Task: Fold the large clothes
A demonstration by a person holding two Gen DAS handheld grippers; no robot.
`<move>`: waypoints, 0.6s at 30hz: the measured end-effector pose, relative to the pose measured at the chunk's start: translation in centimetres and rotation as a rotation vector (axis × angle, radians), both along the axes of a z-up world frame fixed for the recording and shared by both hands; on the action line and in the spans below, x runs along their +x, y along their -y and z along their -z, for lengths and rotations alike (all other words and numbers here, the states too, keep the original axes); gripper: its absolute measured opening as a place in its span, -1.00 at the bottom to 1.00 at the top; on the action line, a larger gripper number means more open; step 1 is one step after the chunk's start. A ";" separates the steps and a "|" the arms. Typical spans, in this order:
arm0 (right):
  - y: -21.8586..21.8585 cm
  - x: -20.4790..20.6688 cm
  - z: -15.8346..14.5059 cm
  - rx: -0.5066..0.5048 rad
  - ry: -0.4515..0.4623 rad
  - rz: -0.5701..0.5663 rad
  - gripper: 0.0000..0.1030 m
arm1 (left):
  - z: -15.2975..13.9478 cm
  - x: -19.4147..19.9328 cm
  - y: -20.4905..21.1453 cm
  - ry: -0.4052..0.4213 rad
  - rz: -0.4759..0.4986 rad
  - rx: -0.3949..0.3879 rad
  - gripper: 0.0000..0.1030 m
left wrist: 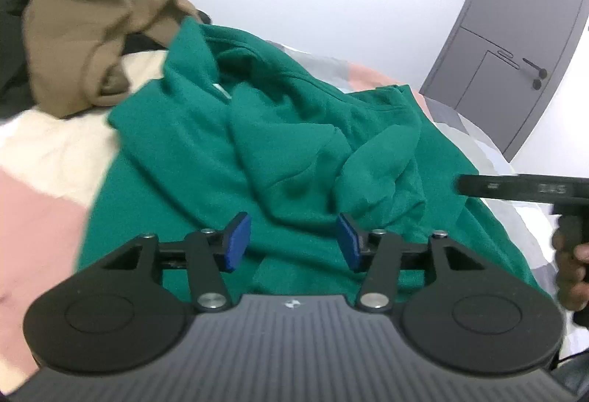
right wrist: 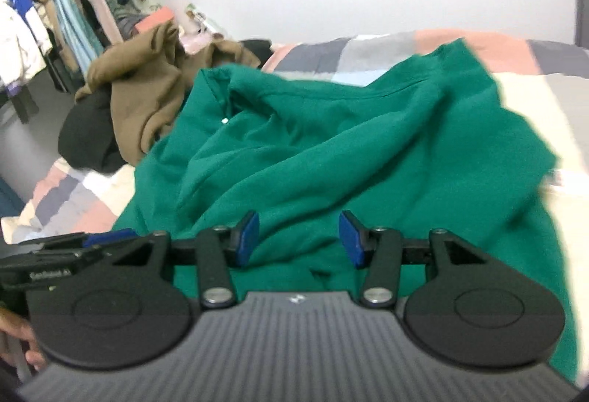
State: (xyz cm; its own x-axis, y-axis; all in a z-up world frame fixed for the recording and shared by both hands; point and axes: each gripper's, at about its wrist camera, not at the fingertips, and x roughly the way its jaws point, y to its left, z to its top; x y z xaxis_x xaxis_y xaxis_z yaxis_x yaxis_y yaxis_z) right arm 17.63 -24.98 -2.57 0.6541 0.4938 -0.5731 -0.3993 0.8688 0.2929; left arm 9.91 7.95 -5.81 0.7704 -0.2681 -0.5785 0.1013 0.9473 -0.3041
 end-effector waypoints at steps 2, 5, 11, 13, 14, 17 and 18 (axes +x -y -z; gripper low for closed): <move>1.6 -1.7 -0.9 -0.010 -0.013 0.010 -0.01 | -0.6 -1.6 -0.9 -0.027 -0.014 0.013 0.16; 4.3 -3.8 -2.0 -0.051 -0.050 0.032 -0.01 | -1.4 -3.4 -2.6 -0.068 -0.042 0.019 0.16; 10.4 -6.8 -2.4 -0.064 -0.175 0.073 0.37 | -1.7 -6.2 -7.4 -0.180 -0.131 -0.067 0.23; 12.4 -7.3 -1.9 -0.056 -0.228 0.079 0.56 | -1.1 -6.4 -9.4 -0.245 -0.181 -0.128 0.31; 13.5 -7.5 -1.4 -0.041 -0.264 0.093 0.61 | -0.6 -6.5 -10.3 -0.273 -0.199 -0.162 0.32; 16.0 -7.7 0.4 -0.004 -0.348 0.143 0.62 | 1.3 -6.6 -12.6 -0.360 -0.267 -0.258 0.32; 16.7 -7.7 1.2 0.006 -0.372 0.155 0.62 | 1.8 -6.6 -13.1 -0.381 -0.286 -0.290 0.32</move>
